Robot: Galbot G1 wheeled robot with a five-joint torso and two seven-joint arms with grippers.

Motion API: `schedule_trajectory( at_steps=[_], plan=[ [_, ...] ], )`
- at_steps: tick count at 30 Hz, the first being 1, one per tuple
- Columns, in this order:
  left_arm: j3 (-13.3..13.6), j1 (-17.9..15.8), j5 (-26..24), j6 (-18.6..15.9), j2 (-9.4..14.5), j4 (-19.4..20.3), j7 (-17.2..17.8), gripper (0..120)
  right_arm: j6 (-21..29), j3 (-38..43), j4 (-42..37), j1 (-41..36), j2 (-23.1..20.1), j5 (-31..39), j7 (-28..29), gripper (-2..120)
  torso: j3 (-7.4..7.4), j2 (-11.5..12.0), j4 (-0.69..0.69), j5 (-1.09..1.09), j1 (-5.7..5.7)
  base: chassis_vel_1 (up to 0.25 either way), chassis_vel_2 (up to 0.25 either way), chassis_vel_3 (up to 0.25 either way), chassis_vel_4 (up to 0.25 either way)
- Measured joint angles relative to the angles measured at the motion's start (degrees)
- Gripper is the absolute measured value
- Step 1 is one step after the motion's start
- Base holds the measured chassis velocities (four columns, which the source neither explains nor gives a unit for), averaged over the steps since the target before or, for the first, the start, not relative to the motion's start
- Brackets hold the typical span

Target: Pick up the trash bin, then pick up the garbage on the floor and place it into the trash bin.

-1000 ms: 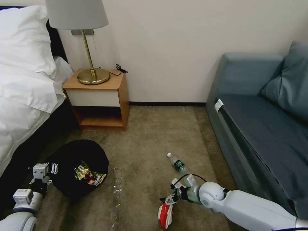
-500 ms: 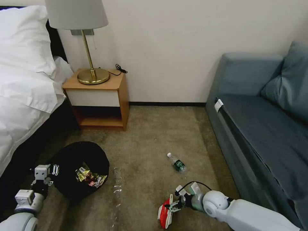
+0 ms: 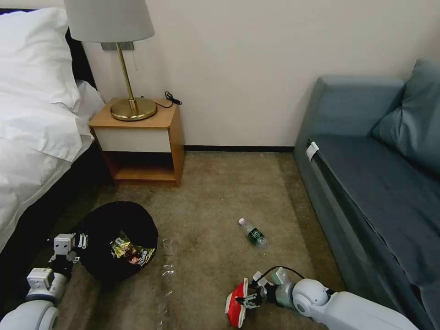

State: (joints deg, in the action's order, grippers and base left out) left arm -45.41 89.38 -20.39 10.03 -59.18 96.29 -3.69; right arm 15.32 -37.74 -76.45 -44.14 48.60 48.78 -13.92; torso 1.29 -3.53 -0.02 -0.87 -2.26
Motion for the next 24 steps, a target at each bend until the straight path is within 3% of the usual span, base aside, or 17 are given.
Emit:
schedule_trajectory(
  at_steps=[4, 6, 13, 16, 24],
  plan=[
    [0.2, -0.3, 0.0, 0.0, -0.1, -0.3, 0.1, 7, -0.7, -0.2, 1.4, 0.5, 0.7, -0.2, -0.7, 54, 0.00, 0.0, 0.01, 0.00, 0.00, 0.000, 0.000, 0.000, 0.000],
    [0.3, -0.5, 0.0, -0.1, -0.1, -0.5, 0.1, 7, -1.5, -0.3, 2.1, 0.8, 0.8, -0.4, -1.5, 40, 0.00, 0.0, 0.01, 0.00, 0.00, 0.000, 0.000, 0.000, 0.000],
    [0.3, -0.9, 0.0, -0.2, -0.1, -0.7, 0.1, 7, -2.7, -0.3, 2.4, 0.8, 0.6, -0.4, -2.1, 22, 0.00, 0.0, 0.00, 0.00, 0.00, 0.000, 0.000, 0.000, 0.000],
    [0.6, -1.1, 0.0, -0.2, -0.2, -0.9, 0.1, 7, -3.2, 0.0, 2.3, 0.7, 0.4, -0.4, -2.4, 5, 0.00, 0.0, 0.00, 0.00, 0.00, 0.000, 0.000, 0.000, 0.000],
    [0.6, -1.2, -0.1, -0.2, -0.2, -0.9, 0.2, 7, -4.3, 1.0, 1.9, 0.7, 0.4, -0.7, -2.9, 0, 0.00, 0.0, 0.00, 0.00, 0.00, 0.000, 0.000, 0.000, 0.000]
  ],
)
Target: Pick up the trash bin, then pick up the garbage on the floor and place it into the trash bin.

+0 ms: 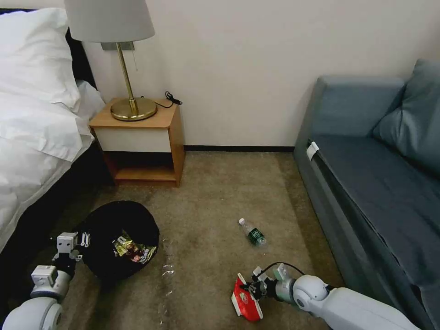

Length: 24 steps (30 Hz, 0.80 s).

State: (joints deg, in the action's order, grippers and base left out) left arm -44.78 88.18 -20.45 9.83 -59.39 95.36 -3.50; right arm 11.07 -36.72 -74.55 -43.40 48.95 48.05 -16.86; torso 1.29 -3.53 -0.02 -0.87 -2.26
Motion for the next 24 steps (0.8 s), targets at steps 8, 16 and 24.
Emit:
schedule_trajectory(
  at_steps=[8, 16, 24],
  plan=[
    [0.3, 0.1, 0.1, 0.0, 0.0, 0.5, 0.1, 7, -1.3, 2.9, -3.2, 1.9, -0.4, -1.8, -1.4, 0, 0.00, 0.0, 0.00, 0.00, 0.00, 0.000, 0.000, 0.000, 0.000],
    [1.6, 0.1, 0.4, -0.6, -0.1, 2.4, 0.9, 7, -0.2, 6.7, -9.4, 9.4, -0.3, -0.5, -3.8, 0, 0.00, 0.0, 0.01, -0.01, 0.00, 0.000, 0.000, 0.000, 0.000],
    [4.3, -0.8, 1.7, -0.7, -1.7, 3.4, 1.6, 7, 2.2, 11.3, -16.6, 14.7, 2.7, 3.0, -3.1, 0, 0.00, 0.0, 0.02, -0.01, 0.00, 0.000, 0.000, 0.000, 0.000]
  ],
)
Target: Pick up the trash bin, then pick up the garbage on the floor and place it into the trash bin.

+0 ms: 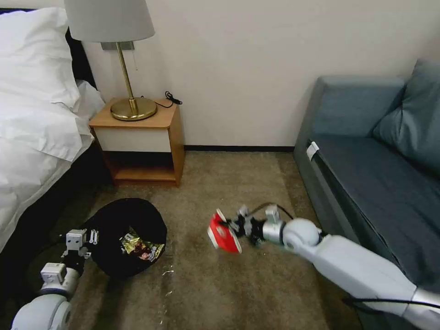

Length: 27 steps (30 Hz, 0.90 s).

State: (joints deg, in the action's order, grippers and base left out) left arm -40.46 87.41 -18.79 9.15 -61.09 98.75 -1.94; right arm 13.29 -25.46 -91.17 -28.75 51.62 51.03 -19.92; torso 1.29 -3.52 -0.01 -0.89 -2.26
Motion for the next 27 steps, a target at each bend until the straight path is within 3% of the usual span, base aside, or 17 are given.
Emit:
schedule_trajectory(
  at_steps=[11, 20, 27],
  plan=[
    [2.0, -1.1, 0.1, -0.1, -0.5, 0.3, 0.4, 7, 1.5, -5.3, -6.0, 4.2, 5.0, 3.3, 4.6, 0, 0.00, 0.0, -0.01, 0.00, 0.01, 0.000, 0.000, 0.000, 0.000],
    [2.9, -0.8, -0.1, 1.2, -1.7, -0.3, -0.4, 7, -1.4, -11.3, -0.6, 5.4, 17.5, 3.2, 7.7, 0, 0.00, 0.0, 0.01, 0.00, 0.01, 0.000, 0.000, 0.000, 0.000],
    [2.8, -0.6, -0.3, 2.0, -2.2, 0.0, -0.8, 7, -5.2, -13.5, 6.7, 4.5, 21.5, 2.4, 7.7, 0, 0.00, 0.0, -0.01, 0.01, 0.01, 0.000, 0.000, 0.000, 0.000]
  ],
)
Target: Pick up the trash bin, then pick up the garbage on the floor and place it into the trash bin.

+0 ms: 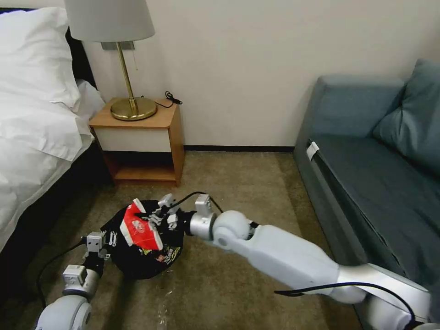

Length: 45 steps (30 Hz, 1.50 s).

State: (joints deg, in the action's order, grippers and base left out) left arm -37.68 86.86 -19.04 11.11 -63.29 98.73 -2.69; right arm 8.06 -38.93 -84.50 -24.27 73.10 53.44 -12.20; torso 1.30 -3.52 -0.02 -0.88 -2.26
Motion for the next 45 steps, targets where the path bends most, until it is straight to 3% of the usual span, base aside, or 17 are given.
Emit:
schedule_trajectory(
  at_steps=[2, 6, 10, 12, 16, 18, 21, 23, 26, 28, 37, 43, 45],
  plan=[
    [0.0, 0.2, -0.1, 0.1, -0.1, 0.1, -0.2, 7, -2.0, -0.4, 2.5, -0.6, 0.9, -1.2, 0.2, 1, 0.00, 0.0, 0.00, 0.00, 0.00, 0.000, 0.000, 0.000, 0.000],
    [-0.1, 0.3, -0.1, 0.4, -0.2, 0.0, -0.4, 7, -4.6, -0.3, 5.5, -2.2, 1.8, -3.0, 2.6, 20, 0.00, 0.0, -0.01, 0.00, 0.00, 0.000, 0.000, 0.000, 0.000],
    [0.0, 0.4, -0.3, 0.4, -0.2, 0.0, -0.4, 7, -4.7, 0.0, 5.8, -2.6, 1.5, -3.5, 3.1, 28, 0.00, 0.0, 0.00, 0.01, 0.00, 0.000, 0.000, 0.000, 0.000],
    [0.1, 0.4, -0.3, 0.4, -0.1, 0.1, -0.3, 7, -4.6, 0.2, 5.5, -2.8, 0.7, -4.3, 4.2, 42, 0.00, 0.0, -0.01, 0.00, 0.00, 0.000, 0.000, 0.000, 0.000],
    [0.1, 0.4, -0.2, 0.4, 0.1, 0.4, -0.3, 7, -4.3, 0.2, 4.8, -3.1, -0.1, -4.6, 5.6, 53, 0.00, 0.0, 0.00, 0.01, 0.00, 0.000, 0.000, 0.000, 0.000],
    [-0.1, 0.5, -0.2, 0.4, 0.2, 0.5, -0.3, 7, -4.3, 0.2, 4.2, -3.4, -0.7, -5.0, 6.7, 65, 0.00, 0.0, -0.01, 0.01, 0.00, 0.000, 0.000, 0.000, 0.000],
    [-0.4, 0.6, -0.2, 0.4, 0.3, 0.5, -0.3, 7, -4.3, 0.2, 4.0, -3.5, -0.9, -5.0, 7.1, 70, 0.00, 0.0, -0.01, 0.01, 0.00, 0.000, 0.000, 0.000, 0.000],
    [-0.8, 0.8, -0.1, 0.4, 0.3, 0.4, -0.3, 7, -4.3, 0.2, 4.0, -3.6, -1.0, -5.1, 7.7, 82, 0.00, 0.0, 0.00, 0.01, 0.00, 0.000, 0.000, 0.000, 0.000],
    [-1.1, 0.9, -0.1, 0.4, 0.3, 0.3, -0.4, 7, -4.3, 0.4, 4.4, -3.6, -1.1, -5.3, 7.8, 86, 0.00, 0.0, 0.00, 0.01, 0.00, 0.000, 0.000, 0.000, 0.000],
    [-1.8, 1.1, 0.0, 0.5, 0.4, -0.1, -0.5, 7, -4.5, 1.3, 6.6, -3.6, -1.5, -6.0, 7.4, 98, 0.00, 0.0, 0.01, 0.01, 0.00, 0.000, 0.000, 0.000, 0.000],
    [-2.9, 1.2, 0.0, 0.6, 1.1, -0.2, -0.6, 7, -4.4, 5.8, 16.2, -3.2, -4.0, -11.1, 2.6, 100, 0.00, 0.0, 0.00, 0.02, 0.00, 0.000, 0.000, 0.000, 0.000],
    [-2.5, 1.1, 0.1, 0.4, 1.4, 0.3, -0.5, 7, -3.8, 8.4, 21.7, -3.7, -5.7, -15.4, 0.5, 100, 0.00, 0.0, -0.01, 0.03, 0.00, 0.000, 0.000, 0.000, 0.000],
    [-1.6, 0.7, 0.6, 0.2, 1.4, 0.2, -0.4, 7, -3.3, 11.1, 26.3, -4.7, -6.3, -20.3, -1.0, 100, 0.00, 0.0, -0.01, 0.02, 0.00, 0.000, 0.000, 0.000, 0.000]
  ],
)
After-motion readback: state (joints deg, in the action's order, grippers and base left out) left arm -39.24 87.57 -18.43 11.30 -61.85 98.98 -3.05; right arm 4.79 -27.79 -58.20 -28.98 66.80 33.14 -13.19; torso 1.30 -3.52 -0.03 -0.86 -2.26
